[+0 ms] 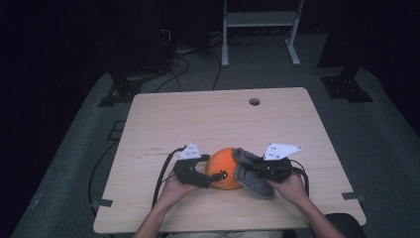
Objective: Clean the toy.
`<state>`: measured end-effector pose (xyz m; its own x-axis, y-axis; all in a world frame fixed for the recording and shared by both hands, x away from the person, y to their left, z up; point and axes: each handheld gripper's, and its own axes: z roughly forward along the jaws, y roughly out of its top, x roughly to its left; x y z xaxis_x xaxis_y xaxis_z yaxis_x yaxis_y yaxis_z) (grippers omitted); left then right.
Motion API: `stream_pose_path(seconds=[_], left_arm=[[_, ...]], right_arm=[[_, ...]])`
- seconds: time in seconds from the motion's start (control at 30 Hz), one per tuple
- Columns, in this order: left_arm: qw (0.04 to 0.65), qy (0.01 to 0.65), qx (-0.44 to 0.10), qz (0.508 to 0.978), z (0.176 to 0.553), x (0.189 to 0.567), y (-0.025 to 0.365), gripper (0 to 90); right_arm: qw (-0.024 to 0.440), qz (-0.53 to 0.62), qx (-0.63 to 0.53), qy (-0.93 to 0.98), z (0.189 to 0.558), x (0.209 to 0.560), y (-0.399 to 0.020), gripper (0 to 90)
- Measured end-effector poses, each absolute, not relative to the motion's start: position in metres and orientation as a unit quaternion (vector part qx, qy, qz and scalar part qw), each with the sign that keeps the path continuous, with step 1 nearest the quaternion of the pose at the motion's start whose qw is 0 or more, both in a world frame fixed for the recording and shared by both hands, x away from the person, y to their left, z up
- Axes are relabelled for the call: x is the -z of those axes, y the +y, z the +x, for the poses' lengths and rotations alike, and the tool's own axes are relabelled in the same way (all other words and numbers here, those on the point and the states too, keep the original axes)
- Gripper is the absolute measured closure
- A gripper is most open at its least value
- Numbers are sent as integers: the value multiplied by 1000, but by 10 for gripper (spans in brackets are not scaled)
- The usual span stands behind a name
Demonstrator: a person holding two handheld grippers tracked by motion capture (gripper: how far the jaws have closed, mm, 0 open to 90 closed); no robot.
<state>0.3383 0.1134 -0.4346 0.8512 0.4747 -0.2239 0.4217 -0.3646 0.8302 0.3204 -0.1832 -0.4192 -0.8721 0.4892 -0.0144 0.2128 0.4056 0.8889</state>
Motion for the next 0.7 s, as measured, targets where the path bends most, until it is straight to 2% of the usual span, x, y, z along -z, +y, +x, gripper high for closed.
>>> stream_pose_path(seconds=[0.03, 0.07, 0.13, 0.23, 0.3, 0.5, 0.7], left_arm=[[495, 278, -13, 823, 340, 437, 114, 129], [498, 275, -21, 822, 338, 438, 115, 158], [495, 246, -55, 831, 332, 435, 114, 306], [483, 195, -110, 847, 320, 431, 105, 392], [475, 177, -129, 852, 315, 429, 101, 401], [478, 158, -134, 854, 312, 429, 99, 400], [460, 141, -160, 862, 306, 427, 93, 391]], right_arm=[[138, 211, -502, 827, 319, 419, -183, 792], [138, 211, -502, 828, 318, 418, -182, 791], [144, 199, -505, 828, 314, 415, -176, 792], [150, 170, -518, 825, 305, 408, -162, 791], [166, 159, -521, 822, 303, 403, -157, 791], [164, 185, -521, 817, 308, 404, -174, 791], [166, 149, -525, 821, 293, 404, -155, 791]])
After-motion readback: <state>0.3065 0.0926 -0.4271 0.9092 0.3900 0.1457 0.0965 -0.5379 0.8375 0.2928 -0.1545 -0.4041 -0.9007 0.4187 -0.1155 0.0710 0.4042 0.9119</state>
